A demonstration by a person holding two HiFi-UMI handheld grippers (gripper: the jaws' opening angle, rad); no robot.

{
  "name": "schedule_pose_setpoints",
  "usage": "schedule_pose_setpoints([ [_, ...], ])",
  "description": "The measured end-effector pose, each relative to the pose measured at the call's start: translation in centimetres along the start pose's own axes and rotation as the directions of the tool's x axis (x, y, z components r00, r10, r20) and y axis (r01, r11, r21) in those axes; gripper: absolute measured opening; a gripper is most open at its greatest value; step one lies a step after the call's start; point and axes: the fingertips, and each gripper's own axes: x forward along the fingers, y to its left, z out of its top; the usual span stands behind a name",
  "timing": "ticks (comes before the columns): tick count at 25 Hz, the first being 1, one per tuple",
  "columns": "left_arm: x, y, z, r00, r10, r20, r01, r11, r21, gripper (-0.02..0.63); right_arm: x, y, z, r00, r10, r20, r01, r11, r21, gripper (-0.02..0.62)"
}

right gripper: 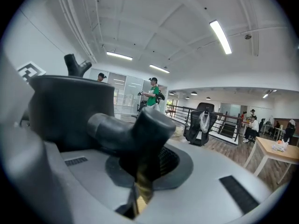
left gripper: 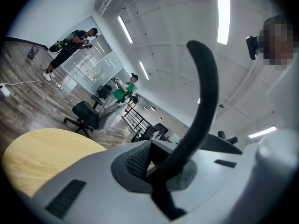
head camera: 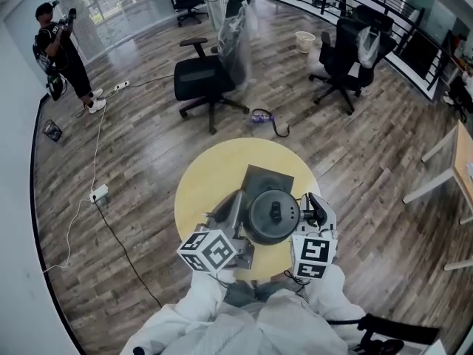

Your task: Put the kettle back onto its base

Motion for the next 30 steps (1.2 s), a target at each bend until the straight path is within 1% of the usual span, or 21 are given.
schedule_pose_setpoints([
  [7,5.1,0.5,0.9,1.0,-0.017,0.007,0.016,0.999,0.03,-0.002,4.5,-2.4,0.8,1.0,-0.009,0.029,0.009,1.0,0.013,0.029],
  [13,9.0,2.4,0.7,0.999,-0.033,0.018,0.032,0.998,0.048,-0.002,8.6,-3.4,-0.1,0.999,-0.006,0.035,0.006,1.0,-0.001,0.028],
  [16,10.9,3.9,-0.1,0.999,-0.043,0.014,0.042,0.998,0.052,-0.002,10.6,-3.6,-1.3,1.0,-0.008,0.024,0.008,1.0,-0.01,0.028],
  [17,11.6,4.4,-0.4,0.999,-0.046,0.01,0.045,0.997,0.066,-0.002,11.4,-3.7,-1.9,1.0,-0.007,0.018,0.007,1.0,-0.012,0.026],
  [20,13.7,5.8,-1.5,0.998,-0.052,-0.017,0.054,0.989,0.14,-0.002,13.7,-3.9,-4.0,1.0,-0.01,-0.012,0.01,1.0,-0.013,0.024],
  [21,14.3,6.3,-1.9,0.998,-0.053,-0.026,0.056,0.987,0.149,-0.002,14.4,-4.0,-4.6,1.0,-0.017,-0.021,0.017,1.0,-0.013,0.023],
  [24,15.8,7.6,-2.9,0.998,-0.056,-0.033,0.06,0.988,0.139,-0.002,15.9,-4.5,-5.8,0.999,-0.035,-0.028,0.035,0.999,-0.01,0.023],
  [30,17.8,10.2,-4.9,0.998,-0.047,-0.034,0.051,0.991,0.127,-0.002,18.3,-4.6,-8.6,0.998,-0.045,-0.05,0.045,0.999,-0.001,0.023],
])
